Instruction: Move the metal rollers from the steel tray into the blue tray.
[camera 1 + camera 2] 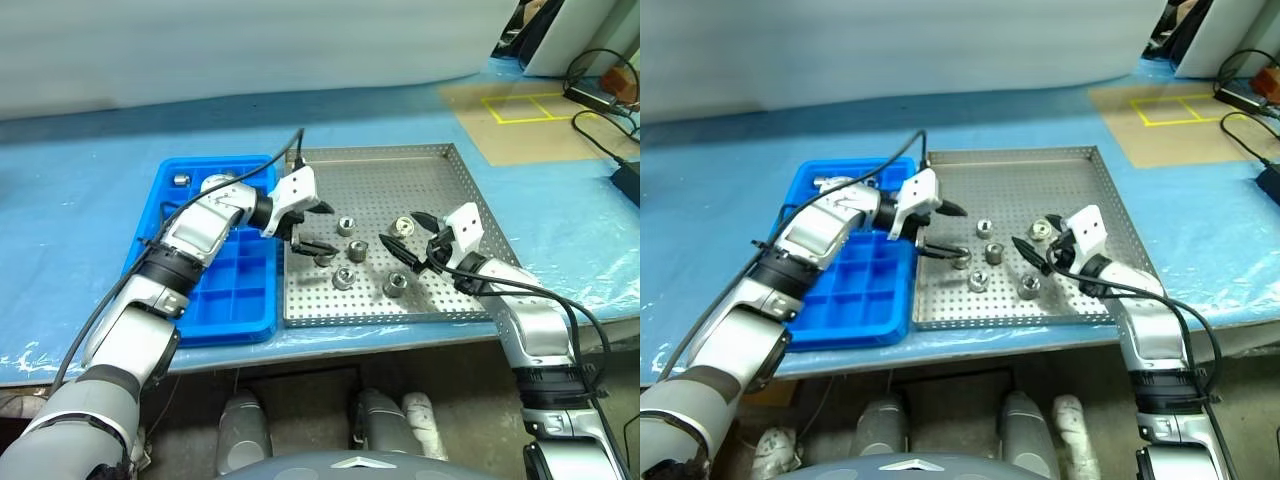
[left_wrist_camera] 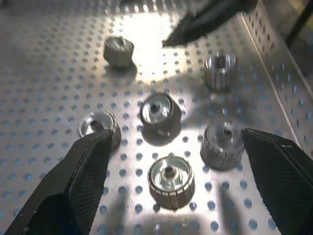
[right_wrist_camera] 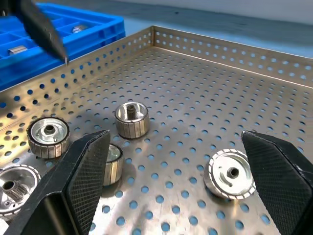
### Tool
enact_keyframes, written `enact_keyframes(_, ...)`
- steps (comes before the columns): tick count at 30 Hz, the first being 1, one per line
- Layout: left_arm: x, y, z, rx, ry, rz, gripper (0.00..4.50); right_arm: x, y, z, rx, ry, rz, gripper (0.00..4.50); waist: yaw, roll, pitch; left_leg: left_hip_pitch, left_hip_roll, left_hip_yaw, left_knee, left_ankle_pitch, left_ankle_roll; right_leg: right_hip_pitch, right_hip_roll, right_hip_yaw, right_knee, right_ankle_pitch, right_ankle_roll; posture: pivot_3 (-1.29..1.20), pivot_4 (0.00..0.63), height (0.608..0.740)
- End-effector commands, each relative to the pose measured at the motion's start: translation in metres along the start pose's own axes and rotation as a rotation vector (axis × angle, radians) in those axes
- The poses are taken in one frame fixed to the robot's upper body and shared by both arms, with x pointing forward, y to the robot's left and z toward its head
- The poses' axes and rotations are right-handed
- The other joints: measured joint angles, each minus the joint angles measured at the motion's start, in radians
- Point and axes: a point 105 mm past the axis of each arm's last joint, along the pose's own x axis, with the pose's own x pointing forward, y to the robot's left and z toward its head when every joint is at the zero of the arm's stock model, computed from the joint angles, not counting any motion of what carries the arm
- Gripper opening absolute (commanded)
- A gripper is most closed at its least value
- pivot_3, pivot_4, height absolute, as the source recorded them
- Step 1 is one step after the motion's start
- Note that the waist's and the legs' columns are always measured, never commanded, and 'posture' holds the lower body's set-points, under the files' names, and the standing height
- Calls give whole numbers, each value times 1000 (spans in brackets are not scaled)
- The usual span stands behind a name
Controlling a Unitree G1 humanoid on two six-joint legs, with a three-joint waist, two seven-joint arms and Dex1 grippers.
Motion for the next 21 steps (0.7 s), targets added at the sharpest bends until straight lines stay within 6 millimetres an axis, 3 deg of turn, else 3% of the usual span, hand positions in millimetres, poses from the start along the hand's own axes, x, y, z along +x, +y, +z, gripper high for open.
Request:
enact_keyframes(1,7,6,-1,56,44,-32,4440,-10,-4,14,-23,-61,-61,4500,-2,0,0,0,0,0,0,0,0,0,0,0,0,0,0,-267,150,740)
enact_keyframes(15,37,8,-42,61,217,-12,4440,-14,-7,10,-38,-52,-139,4500,-4,0,0,5,0,0,0,-1,2,5,0,0,-2,0,0,-303,150,740)
enact_keyframes(19,43,2,-45,39,217,-39,4440,-15,8,8,0,-45,-42,4500,0,1,-1,10,-1,0,0,-4,6,12,-2,1,-4,0,0,-303,150,740)
enact_keyframes(21,45,-1,-45,37,213,-50,4440,-19,32,4,18,-3,106,4500,0,2,-1,11,-1,0,0,-4,7,14,-2,1,-6,0,0,-303,150,740)
